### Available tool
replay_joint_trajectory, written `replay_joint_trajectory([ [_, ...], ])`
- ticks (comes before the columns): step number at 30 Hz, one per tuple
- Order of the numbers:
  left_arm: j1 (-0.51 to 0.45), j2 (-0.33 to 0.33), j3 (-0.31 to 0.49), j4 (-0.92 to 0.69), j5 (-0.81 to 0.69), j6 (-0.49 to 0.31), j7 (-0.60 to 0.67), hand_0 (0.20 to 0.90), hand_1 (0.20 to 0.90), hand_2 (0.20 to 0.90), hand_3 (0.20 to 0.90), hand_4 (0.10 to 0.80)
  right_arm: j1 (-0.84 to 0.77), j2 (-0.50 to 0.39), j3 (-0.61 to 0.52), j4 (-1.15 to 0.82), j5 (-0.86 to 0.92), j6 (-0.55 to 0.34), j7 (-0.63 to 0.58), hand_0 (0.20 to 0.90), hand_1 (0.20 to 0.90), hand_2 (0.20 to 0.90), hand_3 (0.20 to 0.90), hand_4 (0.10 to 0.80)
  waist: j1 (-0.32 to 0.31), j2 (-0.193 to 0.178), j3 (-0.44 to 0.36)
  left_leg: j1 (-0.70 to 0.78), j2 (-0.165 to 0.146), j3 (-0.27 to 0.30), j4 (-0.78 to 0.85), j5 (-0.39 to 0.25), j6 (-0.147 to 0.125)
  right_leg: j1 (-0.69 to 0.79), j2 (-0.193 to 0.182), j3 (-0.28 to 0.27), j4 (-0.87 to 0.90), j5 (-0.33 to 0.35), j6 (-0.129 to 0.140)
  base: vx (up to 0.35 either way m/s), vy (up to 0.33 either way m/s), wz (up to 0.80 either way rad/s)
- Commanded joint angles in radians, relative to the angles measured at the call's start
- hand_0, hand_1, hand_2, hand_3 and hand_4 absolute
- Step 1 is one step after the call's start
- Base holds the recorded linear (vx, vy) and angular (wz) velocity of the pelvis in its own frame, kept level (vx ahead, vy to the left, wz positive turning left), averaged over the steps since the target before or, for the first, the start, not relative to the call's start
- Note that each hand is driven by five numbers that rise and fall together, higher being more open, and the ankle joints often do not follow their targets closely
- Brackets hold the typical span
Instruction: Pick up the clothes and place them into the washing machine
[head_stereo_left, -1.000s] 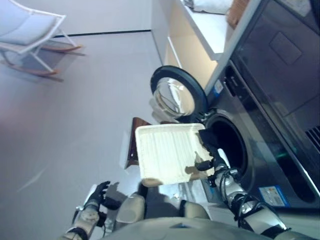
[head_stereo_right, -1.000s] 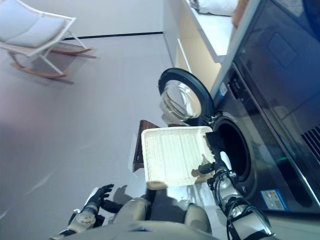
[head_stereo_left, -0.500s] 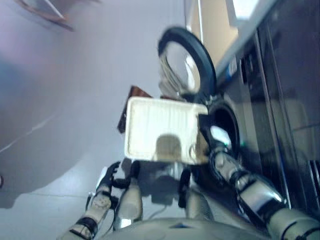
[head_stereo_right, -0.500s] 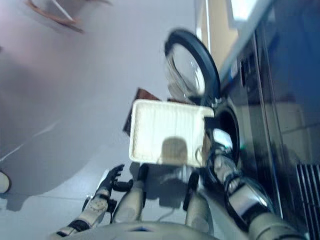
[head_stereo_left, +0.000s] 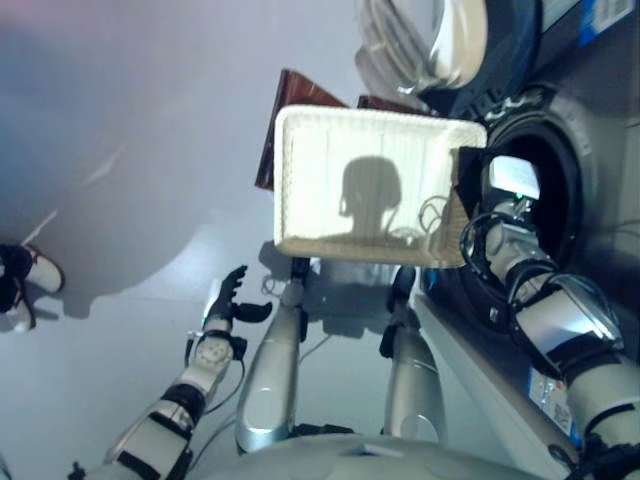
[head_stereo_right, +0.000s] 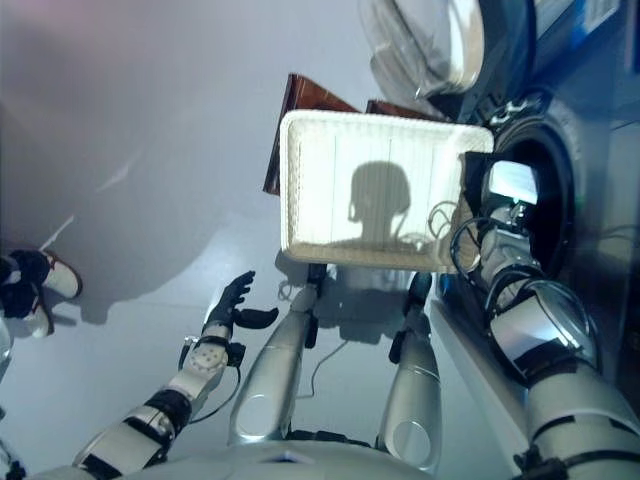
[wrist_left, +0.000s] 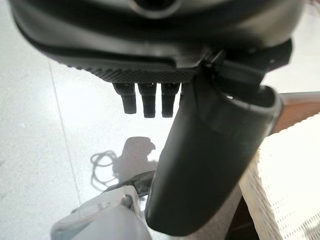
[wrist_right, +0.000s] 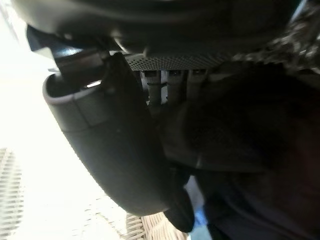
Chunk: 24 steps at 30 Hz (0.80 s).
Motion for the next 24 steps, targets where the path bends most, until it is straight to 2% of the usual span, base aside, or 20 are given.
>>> replay_joint_trajectory([
  [1,0.015,0.048,0.001,-0.082,-0.044,-0.036,0.055,0.900,0.900,0.900,0.900,0.800,-0.123,-0.119,0.067,0.056,-0.013,0.013,-0.067,0.900,0.900,0.900,0.900,0.800,0.005,0.003,0.001,-0.113,-0.050,-0.019,0.008,0.048,-0.023,-0.099,-0.056,0.057,0.138,-0.038,0.037,-0.070,-0.057,-0.02],
  [4,-0.016,0.056,0.011,-0.096,-0.062,-0.040,0.076,0.900,0.900,0.900,0.900,0.800,-0.173,-0.133,0.092,0.084,-0.012,0.021,-0.066,0.900,0.900,0.900,0.900,0.800,0.005,-0.003,0.026,-0.210,-0.065,-0.012,0.112,0.008,-0.026,-0.185,-0.059,0.071,0.201,-0.048,0.032,-0.100,-0.035,0.03],
  [7,-0.070,0.065,0.028,-0.080,-0.075,-0.033,0.098,0.900,0.900,0.900,0.900,0.800,-0.219,-0.161,0.111,0.100,-0.010,0.026,-0.058,0.900,0.900,0.900,0.900,0.800,0.013,0.002,0.036,-0.291,-0.064,-0.022,0.132,0.028,-0.040,-0.284,-0.049,0.086,0.263,-0.051,0.027,-0.098,-0.010,0.02],
  [8,-0.071,0.061,0.030,-0.076,-0.079,-0.031,0.099,0.900,0.900,0.900,0.900,0.800,-0.207,-0.159,0.112,0.112,-0.021,0.032,-0.051,0.641,0.641,0.641,0.641,0.627,0.009,0.000,0.023,-0.311,-0.065,-0.027,0.138,0.025,-0.037,-0.308,-0.050,0.088,0.276,-0.055,0.026,-0.045,-0.010,0.01],
  [9,-0.078,0.057,0.033,-0.073,-0.082,-0.029,0.108,0.900,0.900,0.900,0.900,0.800,-0.206,-0.158,0.110,0.135,-0.029,0.044,-0.043,0.300,0.300,0.300,0.300,0.400,0.014,0.004,0.020,-0.330,-0.065,-0.031,0.146,0.027,-0.038,-0.335,-0.051,0.097,0.299,-0.059,0.024,-0.043,-0.003,0.06],
  [13,-0.066,0.056,0.023,-0.099,-0.077,-0.023,0.107,0.900,0.900,0.900,0.900,0.800,-0.219,-0.171,0.098,0.185,-0.034,0.069,-0.020,0.300,0.300,0.300,0.300,0.400,0.024,0.022,0.015,-0.343,-0.074,-0.034,0.149,0.033,-0.038,-0.358,-0.059,0.109,0.321,-0.071,0.020,-0.038,0.008,0.10],
  [18,-0.034,0.048,0.025,-0.098,-0.059,-0.017,0.121,0.900,0.900,0.900,0.900,0.800,-0.246,-0.197,0.042,0.159,0.053,0.058,-0.060,0.300,0.300,0.300,0.300,0.400,0.018,0.036,0.021,-0.332,-0.077,-0.017,0.148,0.028,-0.027,-0.360,-0.056,0.134,0.305,-0.062,0.022,-0.051,0.052,-0.05],
  [20,-0.027,0.042,0.027,-0.090,-0.058,-0.015,0.131,0.900,0.900,0.900,0.900,0.800,-0.261,-0.205,-0.040,0.125,0.194,0.015,-0.097,0.300,0.300,0.300,0.300,0.400,0.008,0.042,0.024,-0.325,-0.078,-0.009,0.153,0.024,-0.023,-0.357,-0.058,0.144,0.301,-0.058,0.023,-0.034,0.080,-0.16],
  [24,-0.022,0.021,0.022,-0.063,-0.047,-0.017,0.161,0.900,0.900,0.900,0.900,0.800,-0.228,-0.185,-0.300,0.010,0.642,-0.143,-0.202,0.300,0.300,0.300,0.300,0.400,-0.021,0.060,0.021,-0.304,-0.085,0.014,0.155,0.006,-0.010,-0.340,-0.065,0.167,0.285,-0.055,0.028,0.000,0.100,-0.11],
])
